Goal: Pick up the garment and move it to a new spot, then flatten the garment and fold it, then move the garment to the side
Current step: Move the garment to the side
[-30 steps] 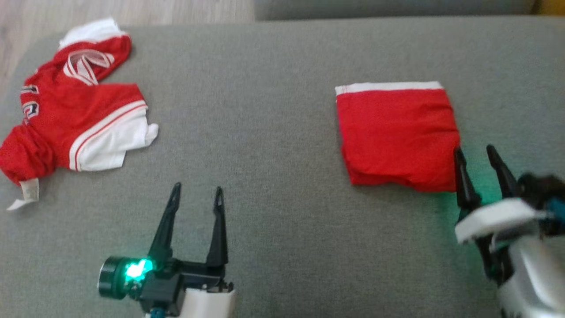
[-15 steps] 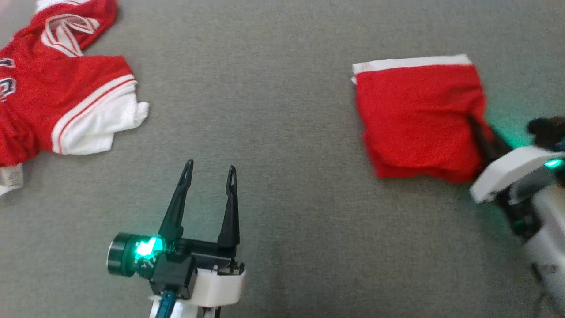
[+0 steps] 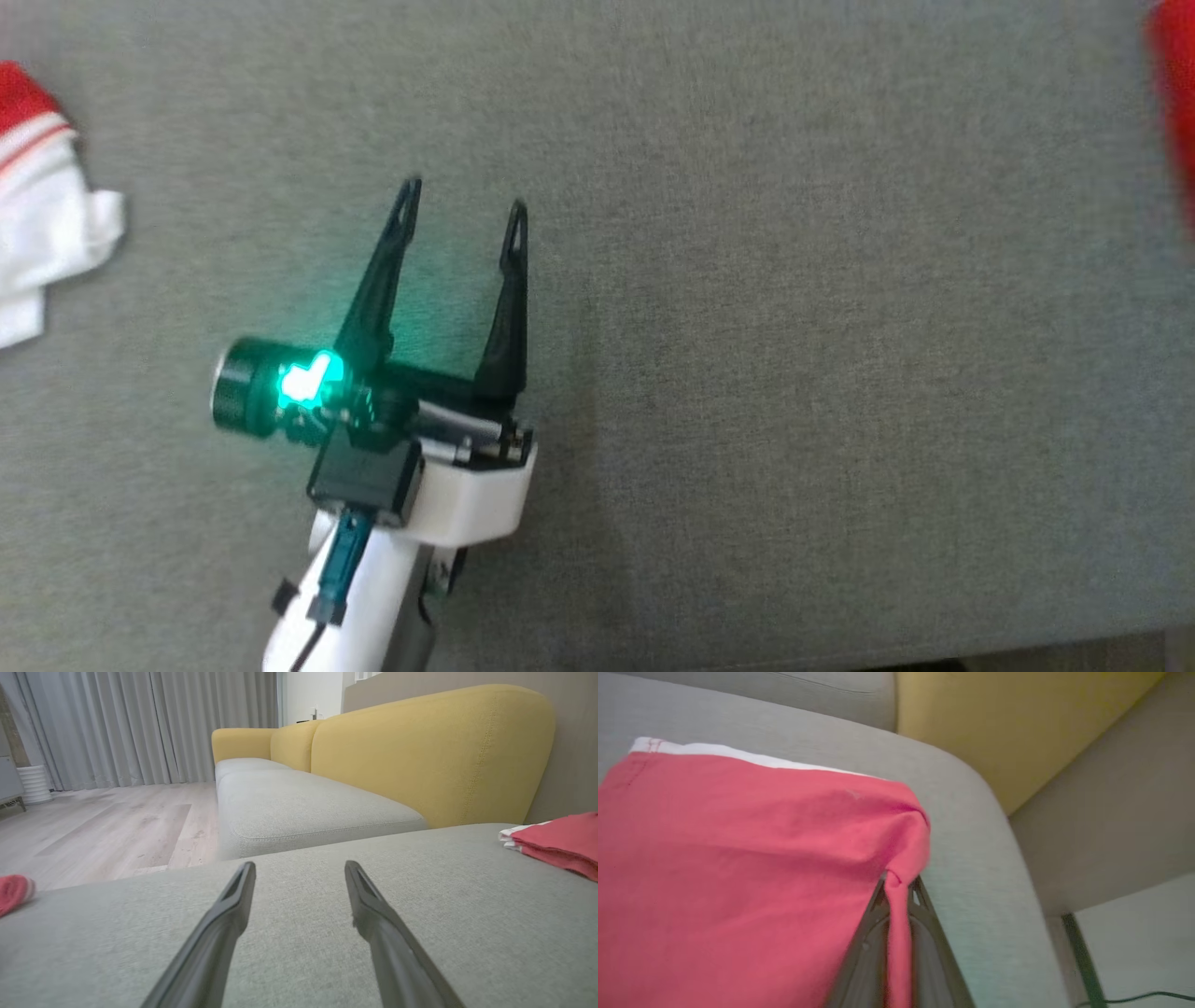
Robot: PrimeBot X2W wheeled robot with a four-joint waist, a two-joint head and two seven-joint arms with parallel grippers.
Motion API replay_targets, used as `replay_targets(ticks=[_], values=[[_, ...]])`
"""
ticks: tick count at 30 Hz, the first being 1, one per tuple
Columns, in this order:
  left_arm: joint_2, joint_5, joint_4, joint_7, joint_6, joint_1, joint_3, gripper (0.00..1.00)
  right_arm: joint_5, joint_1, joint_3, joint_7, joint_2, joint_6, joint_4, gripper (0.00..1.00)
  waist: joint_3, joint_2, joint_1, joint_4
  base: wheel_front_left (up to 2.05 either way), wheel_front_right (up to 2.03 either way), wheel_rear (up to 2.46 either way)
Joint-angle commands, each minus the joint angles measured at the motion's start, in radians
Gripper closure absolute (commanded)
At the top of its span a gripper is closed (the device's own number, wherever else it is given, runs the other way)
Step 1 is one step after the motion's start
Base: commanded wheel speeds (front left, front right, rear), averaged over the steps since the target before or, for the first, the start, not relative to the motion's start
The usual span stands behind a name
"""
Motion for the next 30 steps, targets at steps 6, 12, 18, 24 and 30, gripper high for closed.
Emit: replay_targets(ticks=[6,12,18,24,30], values=[[0.005,0.002,-0.013,-0.002,-0.009,-0.074,0.005,0.0,-0.117,0.02,-0.206,-0.049,-0.119,0.007,0.014,0.0,0.131,0.0,-0.0003,-0.006,0.0,0.0,0.0],[0.004,-0.016,0.012,-0.002,0.001,-0.074,0.005,0.0,-0.314,0.024,-0.3,-0.13,-0.011,0.007,-0.045,0.0,0.075,0.0,-0.0003,0.019,0.0,0.0,0.0],[0.0,-0.062,0.038,-0.002,0.026,-0.022,0.023,0.0,-0.331,0.102,-0.231,-0.178,0.231,0.007,-0.176,0.0,-0.067,0.0,-0.0003,0.051,0.0,0.0,0.0],[-0.002,-0.119,0.071,-0.002,0.029,0.088,0.086,0.0,-0.315,0.188,-0.079,-0.271,0.469,0.007,-0.18,0.0,-0.264,0.0,-0.0003,0.07,0.0,0.0,0.0],[-0.002,-0.13,0.086,-0.002,0.016,0.194,0.137,0.0,-0.356,0.305,-0.037,-0.281,0.65,0.007,-0.234,0.0,-0.424,0.0,-0.0003,0.079,0.0,0.0,0.0]])
